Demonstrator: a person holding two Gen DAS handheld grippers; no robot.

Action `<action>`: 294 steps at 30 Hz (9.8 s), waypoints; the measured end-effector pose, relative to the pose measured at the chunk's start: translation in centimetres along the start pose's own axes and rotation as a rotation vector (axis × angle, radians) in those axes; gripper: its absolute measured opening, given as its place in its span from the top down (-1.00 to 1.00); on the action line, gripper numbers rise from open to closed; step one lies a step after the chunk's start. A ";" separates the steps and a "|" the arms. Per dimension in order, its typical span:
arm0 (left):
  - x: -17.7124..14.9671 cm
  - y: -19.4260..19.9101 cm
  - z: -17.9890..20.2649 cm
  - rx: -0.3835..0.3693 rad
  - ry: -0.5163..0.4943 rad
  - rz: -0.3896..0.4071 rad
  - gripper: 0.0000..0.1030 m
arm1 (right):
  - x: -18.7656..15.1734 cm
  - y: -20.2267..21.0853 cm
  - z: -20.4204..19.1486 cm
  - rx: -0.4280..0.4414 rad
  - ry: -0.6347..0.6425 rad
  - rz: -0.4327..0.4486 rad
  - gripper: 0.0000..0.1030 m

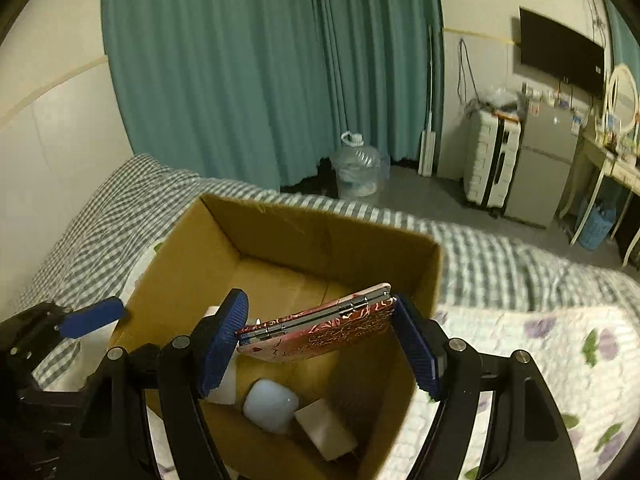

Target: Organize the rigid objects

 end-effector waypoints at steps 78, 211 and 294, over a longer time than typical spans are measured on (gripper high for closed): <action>-14.7 2.6 -0.1 -0.035 0.028 -0.140 0.55 | -19.2 4.4 -3.4 -0.072 0.173 -0.241 0.21; -11.8 6.4 4.5 -0.027 0.051 -0.103 0.43 | -17.9 6.5 -1.8 -0.111 0.261 -0.202 0.27; 6.0 17.4 1.5 0.068 -0.004 0.399 -0.37 | 2.8 22.2 -2.8 -0.257 0.071 0.220 -0.36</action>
Point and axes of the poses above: each gripper's, at about its wrist camera, not at the fingertips, and y roughly against the way its jaws point, z to its right, x to its top, the point moved 5 cm from there along -y, roughly the way its jaws point, and after that the axes turned 4 degrees about y, right-handed, at the moved point
